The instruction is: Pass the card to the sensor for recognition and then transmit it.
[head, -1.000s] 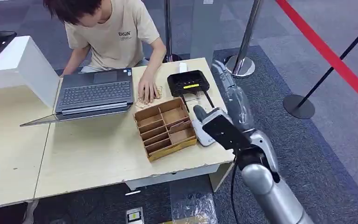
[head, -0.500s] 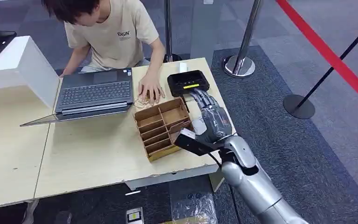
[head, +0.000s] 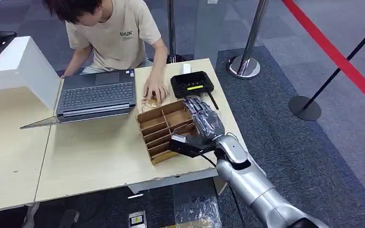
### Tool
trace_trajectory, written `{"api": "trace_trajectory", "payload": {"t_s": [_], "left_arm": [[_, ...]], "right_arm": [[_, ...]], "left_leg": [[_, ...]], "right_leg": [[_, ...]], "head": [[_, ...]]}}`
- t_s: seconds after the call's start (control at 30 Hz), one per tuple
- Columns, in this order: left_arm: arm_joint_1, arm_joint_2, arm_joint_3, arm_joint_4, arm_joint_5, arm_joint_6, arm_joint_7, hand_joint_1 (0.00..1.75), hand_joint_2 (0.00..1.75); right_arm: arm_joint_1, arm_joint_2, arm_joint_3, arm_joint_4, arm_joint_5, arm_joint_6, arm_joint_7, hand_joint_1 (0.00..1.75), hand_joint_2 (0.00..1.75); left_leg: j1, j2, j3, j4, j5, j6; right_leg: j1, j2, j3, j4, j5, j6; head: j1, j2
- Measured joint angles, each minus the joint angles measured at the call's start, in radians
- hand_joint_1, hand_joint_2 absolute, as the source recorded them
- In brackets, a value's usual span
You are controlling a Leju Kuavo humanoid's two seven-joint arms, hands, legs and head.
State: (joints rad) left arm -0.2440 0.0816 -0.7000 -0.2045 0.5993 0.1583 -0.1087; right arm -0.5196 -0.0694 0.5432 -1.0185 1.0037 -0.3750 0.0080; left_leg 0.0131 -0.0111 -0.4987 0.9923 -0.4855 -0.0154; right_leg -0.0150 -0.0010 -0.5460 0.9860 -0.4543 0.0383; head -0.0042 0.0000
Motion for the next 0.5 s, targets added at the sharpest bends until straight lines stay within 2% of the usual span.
{"api": "trace_trajectory", "payload": {"t_s": [0.5], "left_arm": [[-0.018, -0.010, -0.016, 0.000, -0.010, -0.005, 0.016, 0.00, 1.75]], "right_arm": [[-0.054, 0.021, 0.025, 0.110, 0.035, 0.023, 0.005, 0.00, 1.75]], "left_leg": [[0.000, 0.000, 0.000, 0.000, 0.000, 0.000]], "right_leg": [[0.000, 0.000, 0.000, 0.000, 0.000, 0.000]], "head": [[0.000, 0.000]]}}
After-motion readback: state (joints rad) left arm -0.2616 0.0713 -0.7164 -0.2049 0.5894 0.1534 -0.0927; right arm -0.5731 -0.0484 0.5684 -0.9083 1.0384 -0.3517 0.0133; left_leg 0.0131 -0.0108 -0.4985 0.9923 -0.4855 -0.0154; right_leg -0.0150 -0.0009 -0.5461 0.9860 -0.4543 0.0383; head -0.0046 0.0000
